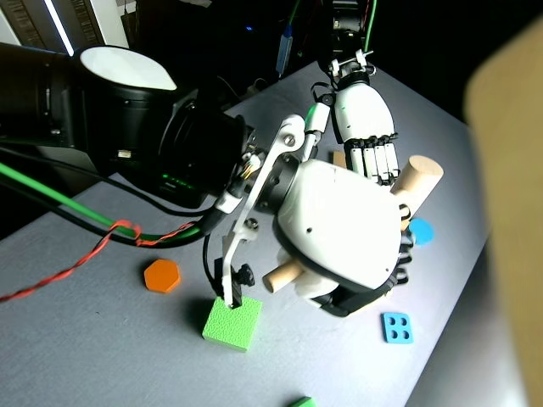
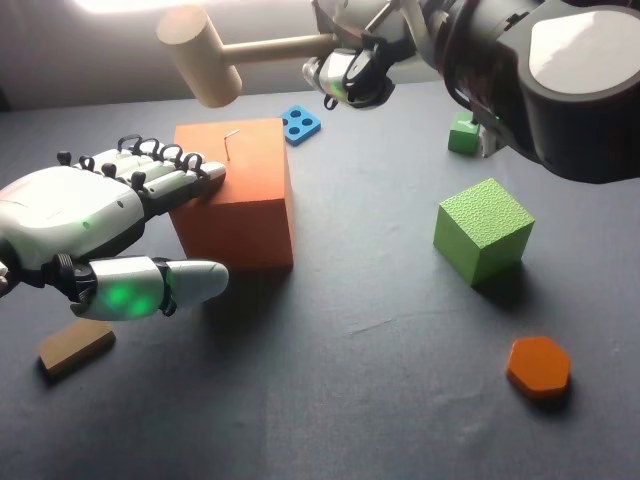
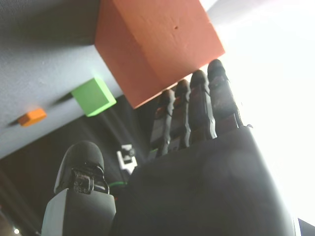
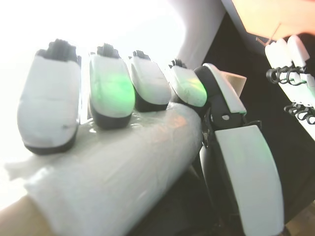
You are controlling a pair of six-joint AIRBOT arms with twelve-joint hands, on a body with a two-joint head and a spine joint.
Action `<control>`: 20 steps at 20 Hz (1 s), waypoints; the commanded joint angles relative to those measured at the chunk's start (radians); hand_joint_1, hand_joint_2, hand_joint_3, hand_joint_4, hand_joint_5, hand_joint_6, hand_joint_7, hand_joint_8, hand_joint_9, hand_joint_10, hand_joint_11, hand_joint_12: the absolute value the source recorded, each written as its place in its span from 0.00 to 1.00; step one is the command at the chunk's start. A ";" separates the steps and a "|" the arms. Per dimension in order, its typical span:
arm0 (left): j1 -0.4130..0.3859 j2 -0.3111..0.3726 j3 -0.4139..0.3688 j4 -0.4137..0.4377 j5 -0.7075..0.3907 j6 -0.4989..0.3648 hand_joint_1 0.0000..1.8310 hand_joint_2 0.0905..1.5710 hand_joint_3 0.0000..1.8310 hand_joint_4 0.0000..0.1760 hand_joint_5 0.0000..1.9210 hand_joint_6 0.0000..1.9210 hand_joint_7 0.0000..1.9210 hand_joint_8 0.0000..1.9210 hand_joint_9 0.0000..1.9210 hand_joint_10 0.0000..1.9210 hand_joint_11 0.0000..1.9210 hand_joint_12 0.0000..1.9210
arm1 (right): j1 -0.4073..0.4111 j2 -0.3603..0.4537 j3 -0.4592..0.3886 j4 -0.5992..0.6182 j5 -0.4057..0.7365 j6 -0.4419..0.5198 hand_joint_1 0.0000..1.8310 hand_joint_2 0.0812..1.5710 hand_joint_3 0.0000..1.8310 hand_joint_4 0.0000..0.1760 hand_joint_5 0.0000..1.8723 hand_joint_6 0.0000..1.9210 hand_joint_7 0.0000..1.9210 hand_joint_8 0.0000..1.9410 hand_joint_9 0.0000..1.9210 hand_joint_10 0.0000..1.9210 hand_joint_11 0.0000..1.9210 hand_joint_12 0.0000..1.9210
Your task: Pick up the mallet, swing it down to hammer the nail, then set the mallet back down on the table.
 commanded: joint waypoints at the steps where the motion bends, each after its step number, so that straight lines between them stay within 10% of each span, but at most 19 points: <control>1: -0.008 -0.005 0.004 -0.001 -0.079 -0.001 0.00 0.78 0.00 0.00 0.06 0.00 0.05 0.00 0.04 0.00 0.02 0.02 | 0.006 0.005 0.006 -0.059 -0.033 0.008 0.15 1.00 0.01 1.00 0.70 1.00 0.81 1.00 0.88 1.00 0.94 1.00; 20: -0.009 -0.005 0.004 -0.001 -0.079 -0.001 0.00 0.78 0.00 0.00 0.05 0.00 0.05 0.00 0.05 0.00 0.02 0.02 | -0.124 0.020 0.043 -0.011 0.028 0.129 0.17 1.00 0.00 1.00 0.68 1.00 0.79 1.00 0.85 1.00 0.91 1.00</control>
